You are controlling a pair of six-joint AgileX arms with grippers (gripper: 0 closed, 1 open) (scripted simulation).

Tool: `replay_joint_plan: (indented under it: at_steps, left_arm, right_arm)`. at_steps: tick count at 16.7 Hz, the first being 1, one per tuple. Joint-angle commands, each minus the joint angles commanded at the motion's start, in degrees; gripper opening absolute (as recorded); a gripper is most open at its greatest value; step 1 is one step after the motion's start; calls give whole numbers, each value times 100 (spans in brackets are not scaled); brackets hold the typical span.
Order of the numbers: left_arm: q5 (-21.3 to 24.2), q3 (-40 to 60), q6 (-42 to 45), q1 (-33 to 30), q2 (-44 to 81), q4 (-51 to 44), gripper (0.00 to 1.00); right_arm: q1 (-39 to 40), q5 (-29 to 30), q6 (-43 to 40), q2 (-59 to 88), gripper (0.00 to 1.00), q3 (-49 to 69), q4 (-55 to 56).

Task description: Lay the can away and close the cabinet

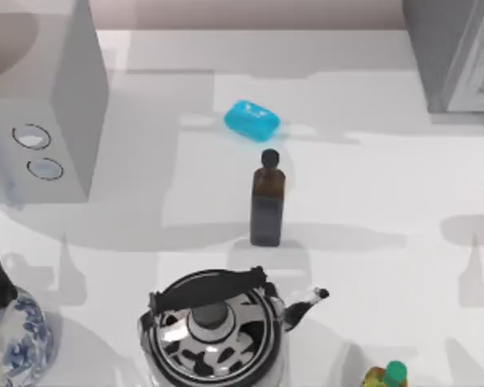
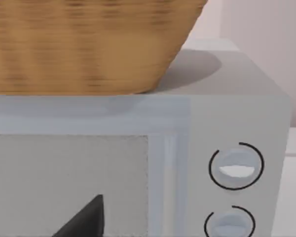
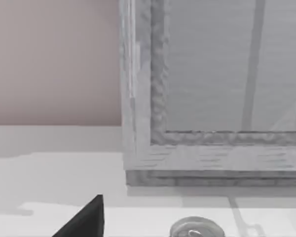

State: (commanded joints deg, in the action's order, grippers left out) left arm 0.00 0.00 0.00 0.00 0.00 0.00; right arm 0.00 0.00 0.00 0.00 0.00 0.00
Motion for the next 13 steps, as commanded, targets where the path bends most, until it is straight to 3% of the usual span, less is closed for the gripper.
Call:
replay_joint_plan:
  at_steps: [6,13]
  left_arm:
    - [0,0,0,0,0,0,100]
    - [0,0,0,0,0,0,100]
  right_arm:
    - [118,-33,-50,621,100,218,441]
    - [280,-43,-123,3924,100,886,1812]
